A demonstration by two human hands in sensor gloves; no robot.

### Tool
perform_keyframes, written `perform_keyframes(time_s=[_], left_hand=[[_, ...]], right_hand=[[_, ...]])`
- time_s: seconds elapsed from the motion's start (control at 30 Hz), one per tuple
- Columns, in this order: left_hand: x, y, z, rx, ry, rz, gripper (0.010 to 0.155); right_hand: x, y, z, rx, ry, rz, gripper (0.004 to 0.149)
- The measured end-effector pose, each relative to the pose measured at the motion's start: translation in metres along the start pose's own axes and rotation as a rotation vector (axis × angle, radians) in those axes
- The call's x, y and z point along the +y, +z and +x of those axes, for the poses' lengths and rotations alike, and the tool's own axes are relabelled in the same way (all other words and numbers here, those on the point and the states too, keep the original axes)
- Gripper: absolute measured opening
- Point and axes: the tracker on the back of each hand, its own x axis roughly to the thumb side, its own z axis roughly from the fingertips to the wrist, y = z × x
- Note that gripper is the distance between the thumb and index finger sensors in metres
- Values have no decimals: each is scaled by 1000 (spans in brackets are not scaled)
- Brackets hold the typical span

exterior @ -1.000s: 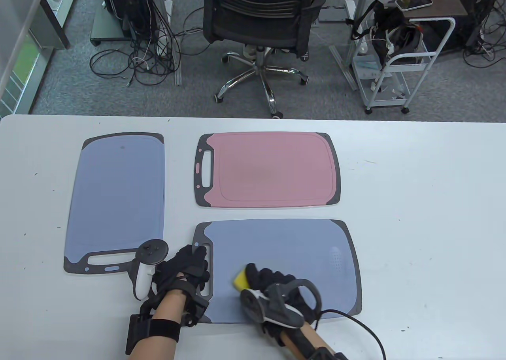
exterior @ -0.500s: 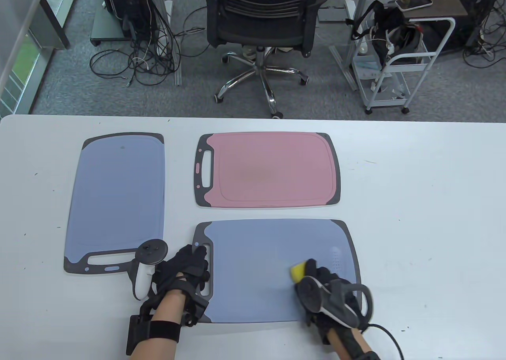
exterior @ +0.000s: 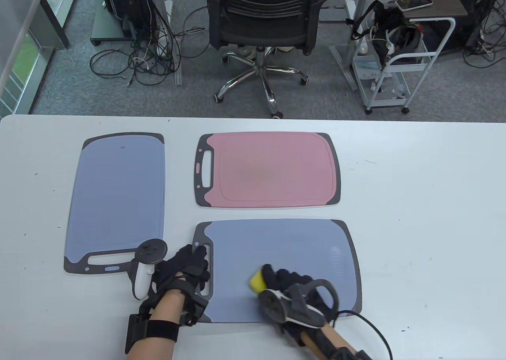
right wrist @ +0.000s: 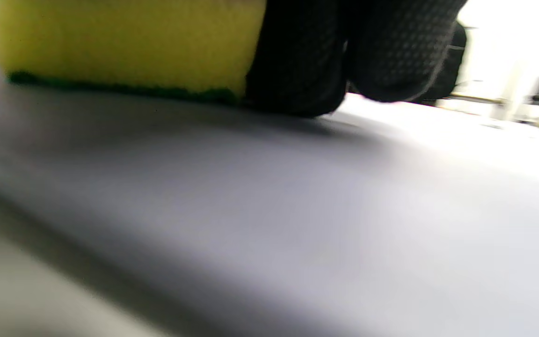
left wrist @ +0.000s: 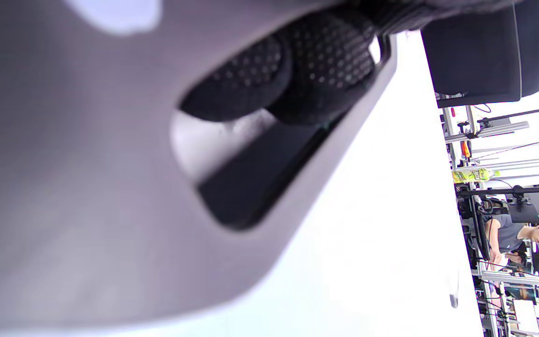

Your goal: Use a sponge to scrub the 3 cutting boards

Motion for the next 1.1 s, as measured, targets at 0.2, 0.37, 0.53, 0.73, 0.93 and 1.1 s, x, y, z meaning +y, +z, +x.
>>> perform_keyframes(time_s=[0.2,0.37,0.53,0.73,0.93,1.1], left_hand=[[0,0,0,-2,0,0,56],[0,0,0,-2,0,-2,56],[0,0,0,-4,-4,1,56],[0,0,0,-3,-3,0,56],[0,-1,0,-3,-2,0,56],[0,-1,1,-1,-7,1,56]], right_hand=[[9,29,-82,274,-77,41,70],[0,-1,10,-38,-21,-8,71],[-15,-19,146,-435,57,-49,72],[-14,-19,145,-411,44,-67,71],[2,9,-1,-75,4,-1,70],[9,32,-74,181,-26,38,70]])
